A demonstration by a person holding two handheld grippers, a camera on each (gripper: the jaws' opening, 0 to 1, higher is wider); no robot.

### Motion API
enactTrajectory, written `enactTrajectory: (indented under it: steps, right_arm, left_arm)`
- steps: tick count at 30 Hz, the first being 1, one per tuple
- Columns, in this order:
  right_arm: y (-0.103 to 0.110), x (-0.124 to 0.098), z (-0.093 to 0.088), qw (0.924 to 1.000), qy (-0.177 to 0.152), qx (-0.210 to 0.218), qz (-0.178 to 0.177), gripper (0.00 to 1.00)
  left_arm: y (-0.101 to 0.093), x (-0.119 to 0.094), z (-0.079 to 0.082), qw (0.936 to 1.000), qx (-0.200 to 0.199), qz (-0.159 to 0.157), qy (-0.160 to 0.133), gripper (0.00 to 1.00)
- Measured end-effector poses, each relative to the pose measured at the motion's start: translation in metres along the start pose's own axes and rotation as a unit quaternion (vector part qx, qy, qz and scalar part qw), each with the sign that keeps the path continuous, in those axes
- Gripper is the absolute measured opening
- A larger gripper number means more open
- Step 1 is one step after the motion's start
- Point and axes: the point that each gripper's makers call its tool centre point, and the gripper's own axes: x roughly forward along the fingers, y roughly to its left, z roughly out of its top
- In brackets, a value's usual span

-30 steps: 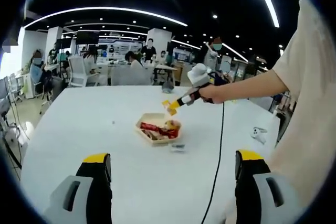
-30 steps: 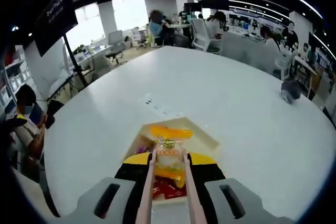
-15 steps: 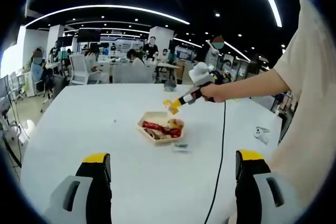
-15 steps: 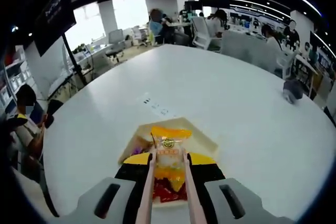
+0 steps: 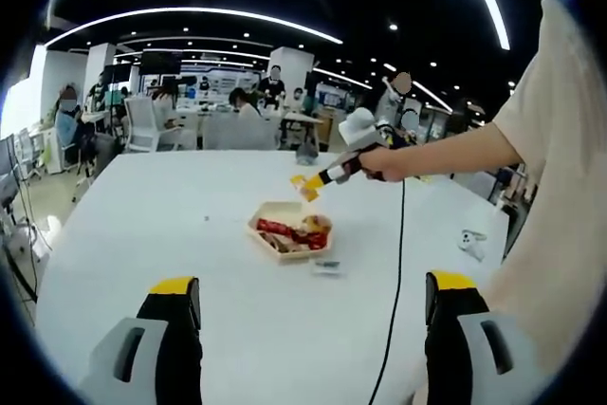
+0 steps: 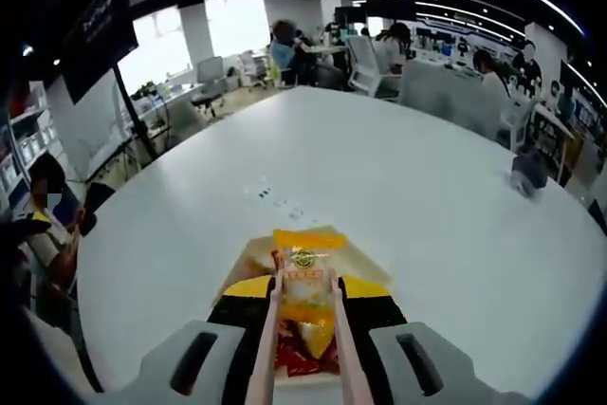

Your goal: Place the target food into the container with the food tongs after gripping and lifting it, then release it inside without dropping or visibly crushing the food.

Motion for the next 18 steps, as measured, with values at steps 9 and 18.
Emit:
enactTrajectory:
  steps: [9, 18]
  right_arm:
    - [0.000, -0.004, 0.012, 0.9999, -0.011, -0.007, -0.003, 0.26]
    - [0.003, -0.010, 0.012, 0.9994, -0.021, -0.023, -0.012, 0.28]
  left_arm:
    - [-0.002, -0.002, 0.003, 1.0000, 0.001, 0.000, -0.006, 0.99]
    - [-0.003, -0.005, 0.003, 0.9999, -0.002, 0.001, -0.012, 0.99]
